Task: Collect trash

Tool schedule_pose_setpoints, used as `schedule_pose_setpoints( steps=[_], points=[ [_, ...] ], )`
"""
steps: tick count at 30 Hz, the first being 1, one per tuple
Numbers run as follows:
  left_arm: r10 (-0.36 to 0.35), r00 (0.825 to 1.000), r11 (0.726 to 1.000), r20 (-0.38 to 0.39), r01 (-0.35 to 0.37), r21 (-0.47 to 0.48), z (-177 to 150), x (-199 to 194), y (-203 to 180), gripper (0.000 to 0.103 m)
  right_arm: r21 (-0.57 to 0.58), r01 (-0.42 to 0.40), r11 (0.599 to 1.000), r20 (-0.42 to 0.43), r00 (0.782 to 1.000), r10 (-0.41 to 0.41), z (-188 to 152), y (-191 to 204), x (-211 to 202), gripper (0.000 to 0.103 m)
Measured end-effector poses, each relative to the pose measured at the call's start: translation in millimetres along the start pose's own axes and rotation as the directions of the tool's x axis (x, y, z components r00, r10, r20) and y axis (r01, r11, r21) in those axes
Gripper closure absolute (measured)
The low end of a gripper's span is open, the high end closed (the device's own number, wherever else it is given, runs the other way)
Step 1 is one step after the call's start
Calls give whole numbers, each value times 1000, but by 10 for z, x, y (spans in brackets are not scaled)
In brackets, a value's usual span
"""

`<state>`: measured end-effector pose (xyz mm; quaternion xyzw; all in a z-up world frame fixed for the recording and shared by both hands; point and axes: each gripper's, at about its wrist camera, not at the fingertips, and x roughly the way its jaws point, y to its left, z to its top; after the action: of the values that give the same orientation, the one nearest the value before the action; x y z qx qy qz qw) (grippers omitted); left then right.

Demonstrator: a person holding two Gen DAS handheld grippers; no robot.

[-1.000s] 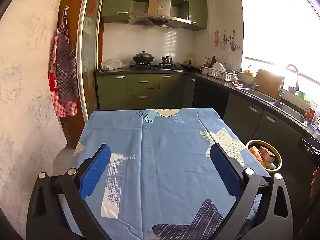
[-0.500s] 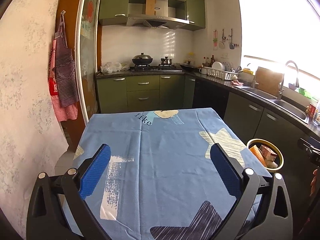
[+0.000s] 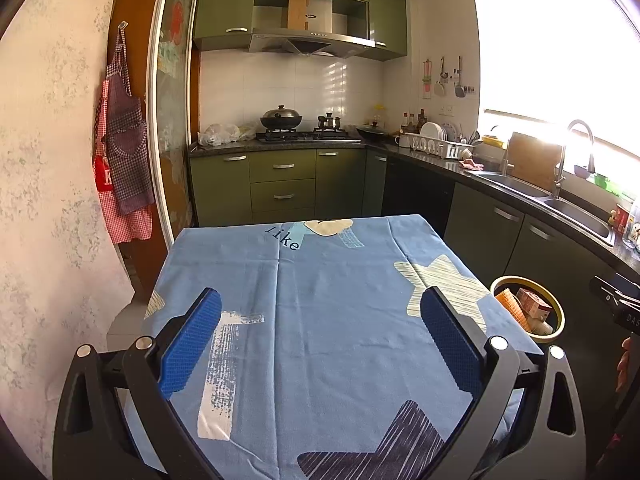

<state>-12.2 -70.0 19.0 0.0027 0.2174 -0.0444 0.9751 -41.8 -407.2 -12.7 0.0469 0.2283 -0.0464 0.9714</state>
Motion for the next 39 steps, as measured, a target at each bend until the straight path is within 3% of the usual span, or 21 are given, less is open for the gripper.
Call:
schedule_pose_setpoints(
  steps=[39],
  points=[
    [-3,1000,1000,-12,3,-5,-25,38,40,5,4,-5,1000,-4,1000,5,-18,7,27,7]
  ],
)
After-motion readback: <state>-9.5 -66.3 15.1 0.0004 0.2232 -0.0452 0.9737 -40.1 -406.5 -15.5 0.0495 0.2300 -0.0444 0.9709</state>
